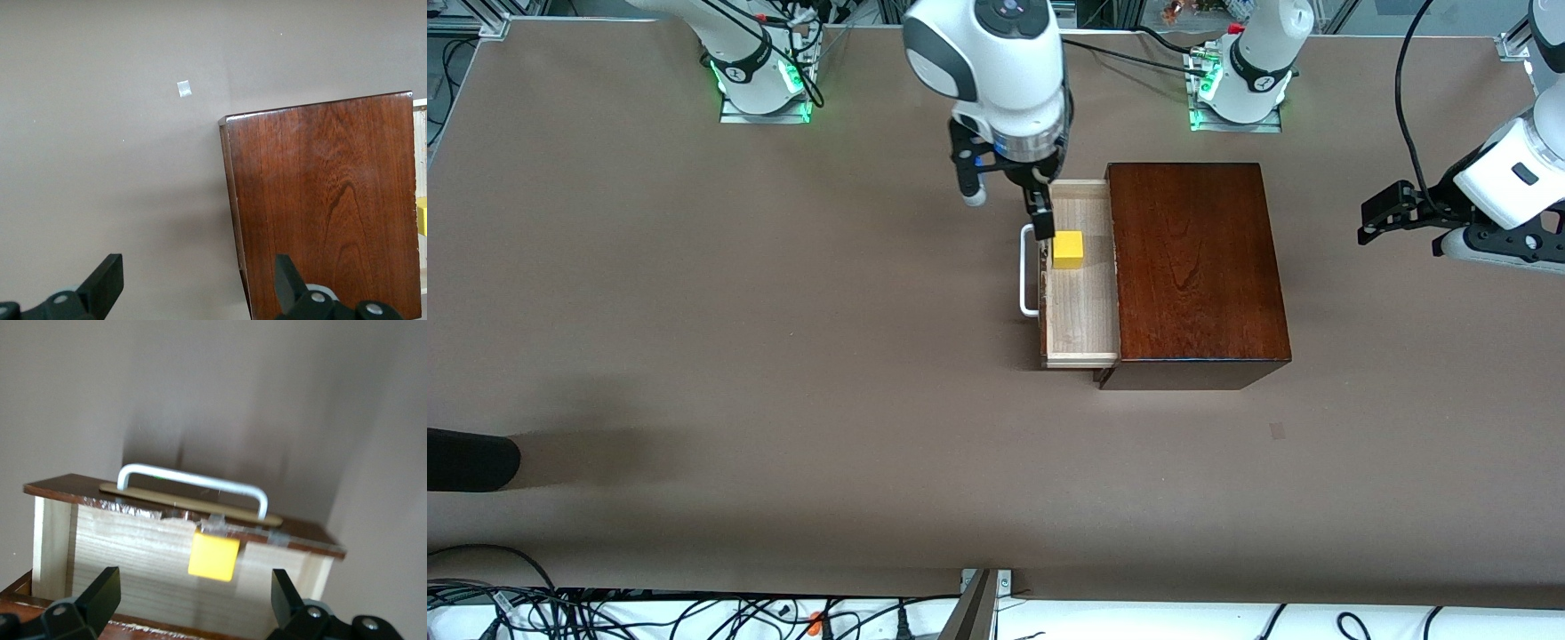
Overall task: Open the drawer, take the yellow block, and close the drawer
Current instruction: 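Lower the right gripper into the drawer over the yellow cube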
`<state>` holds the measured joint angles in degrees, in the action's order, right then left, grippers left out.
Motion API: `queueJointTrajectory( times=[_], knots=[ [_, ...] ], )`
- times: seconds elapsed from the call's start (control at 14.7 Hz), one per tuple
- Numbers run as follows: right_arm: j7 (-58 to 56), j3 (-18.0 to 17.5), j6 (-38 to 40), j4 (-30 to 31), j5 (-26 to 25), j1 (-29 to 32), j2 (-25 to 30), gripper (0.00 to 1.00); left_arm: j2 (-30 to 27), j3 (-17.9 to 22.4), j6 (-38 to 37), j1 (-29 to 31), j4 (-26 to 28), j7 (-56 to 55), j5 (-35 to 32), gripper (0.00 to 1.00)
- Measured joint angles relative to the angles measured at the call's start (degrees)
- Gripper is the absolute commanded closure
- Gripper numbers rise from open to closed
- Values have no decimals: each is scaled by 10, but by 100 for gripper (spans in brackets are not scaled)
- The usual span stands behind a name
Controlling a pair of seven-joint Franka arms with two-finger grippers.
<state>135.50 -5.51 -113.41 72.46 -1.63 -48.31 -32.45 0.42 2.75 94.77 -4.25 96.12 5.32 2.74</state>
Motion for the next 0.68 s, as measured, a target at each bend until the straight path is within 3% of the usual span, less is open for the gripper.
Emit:
queueJointTrajectory(
  times=[0.34,0.68],
  knots=[
    [43,2,-14,-29,-34,-36,-70,0,1,-6,-5,0,0,-3,0,0],
    [45,6,-43,-34,-36,-42,-106,0,1,-5,-6,0,0,-4,0,0]
  ],
)
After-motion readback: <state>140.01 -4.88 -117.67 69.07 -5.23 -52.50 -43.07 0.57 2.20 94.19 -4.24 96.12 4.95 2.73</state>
